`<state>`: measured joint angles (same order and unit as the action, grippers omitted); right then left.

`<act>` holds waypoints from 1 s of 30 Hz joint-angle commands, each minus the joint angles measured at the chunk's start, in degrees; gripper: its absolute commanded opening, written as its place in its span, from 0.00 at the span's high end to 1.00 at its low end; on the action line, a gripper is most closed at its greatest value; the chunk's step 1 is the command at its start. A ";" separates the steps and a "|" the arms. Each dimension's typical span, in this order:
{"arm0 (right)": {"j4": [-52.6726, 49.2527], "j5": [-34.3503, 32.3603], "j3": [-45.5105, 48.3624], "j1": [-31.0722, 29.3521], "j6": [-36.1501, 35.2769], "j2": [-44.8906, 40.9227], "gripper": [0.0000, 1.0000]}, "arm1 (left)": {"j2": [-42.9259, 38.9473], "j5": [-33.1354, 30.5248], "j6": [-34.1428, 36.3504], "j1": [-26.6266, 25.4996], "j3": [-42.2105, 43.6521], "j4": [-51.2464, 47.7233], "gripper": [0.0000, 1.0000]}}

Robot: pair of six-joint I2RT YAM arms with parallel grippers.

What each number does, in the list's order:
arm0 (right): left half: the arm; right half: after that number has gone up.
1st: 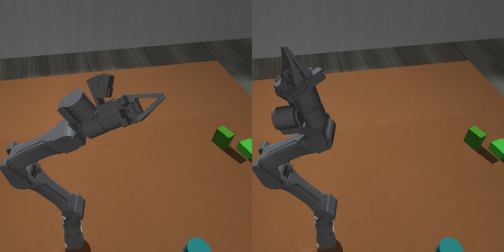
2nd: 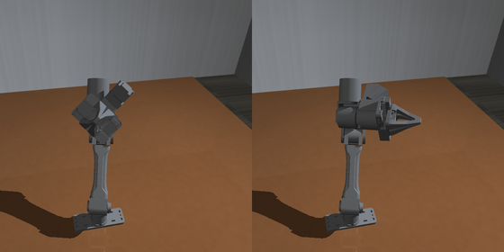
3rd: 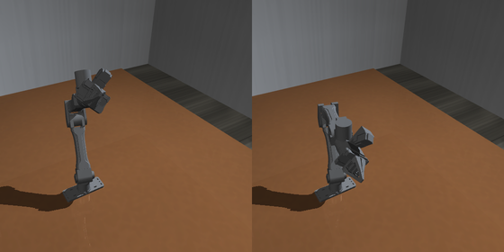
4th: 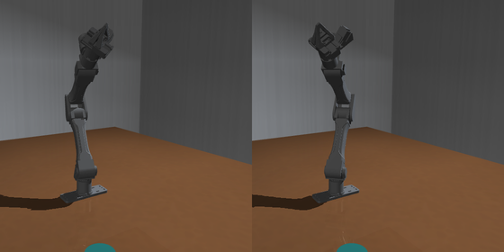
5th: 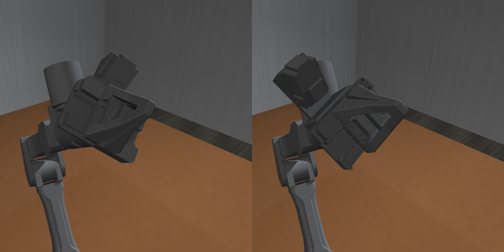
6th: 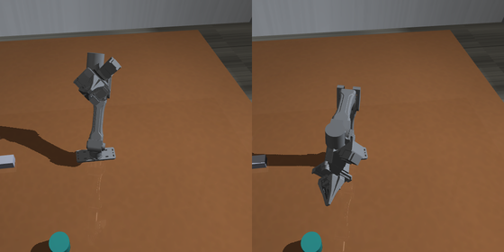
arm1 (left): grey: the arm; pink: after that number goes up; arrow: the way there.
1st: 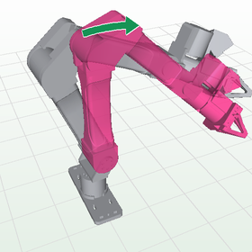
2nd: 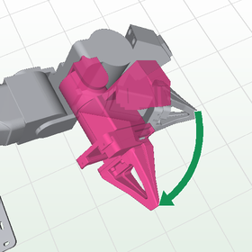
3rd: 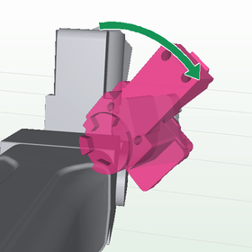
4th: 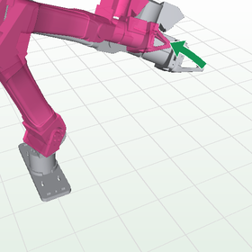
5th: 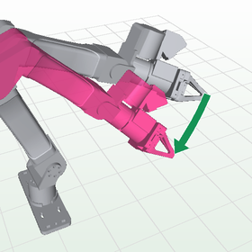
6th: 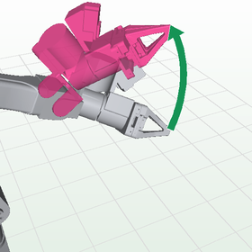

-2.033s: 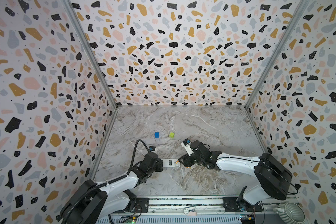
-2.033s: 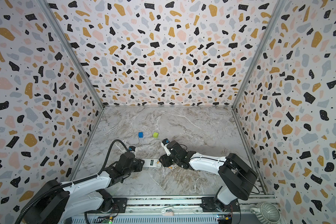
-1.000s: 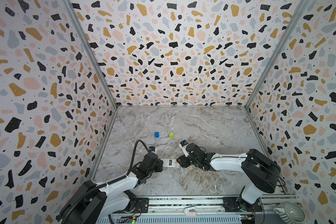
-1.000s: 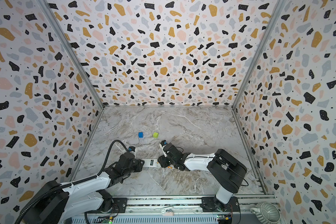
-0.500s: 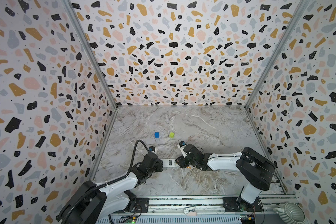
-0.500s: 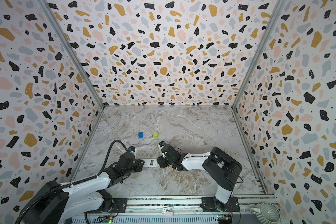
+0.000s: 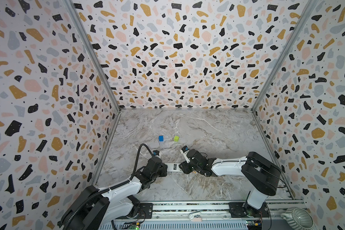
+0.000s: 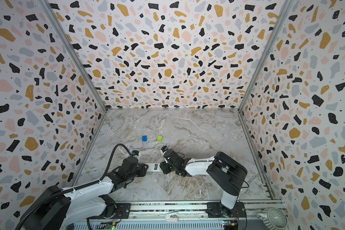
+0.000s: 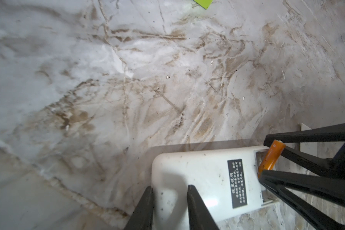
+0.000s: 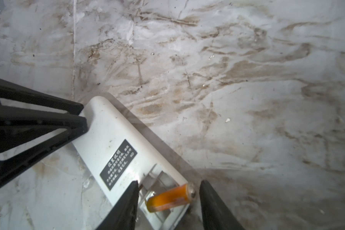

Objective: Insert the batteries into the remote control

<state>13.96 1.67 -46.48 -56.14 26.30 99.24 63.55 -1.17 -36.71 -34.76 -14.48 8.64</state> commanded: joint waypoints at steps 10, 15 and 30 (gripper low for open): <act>-5.58 -1.58 -3.61 1.04 -6.16 -4.18 0.41 | 0.10 0.73 0.32 -0.04 1.47 -2.70 0.69; -9.28 -0.54 -5.93 1.03 -14.12 -3.95 0.43 | 0.08 0.73 0.30 -0.04 1.47 -2.81 0.69; -11.10 4.58 -6.33 2.02 -18.08 -2.53 0.57 | 0.66 0.55 0.32 -0.04 1.16 -3.10 0.69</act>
<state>3.40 4.40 -51.66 -54.22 9.13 97.19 63.55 -1.17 -36.71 -34.76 -14.48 8.62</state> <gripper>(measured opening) 0.435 0.307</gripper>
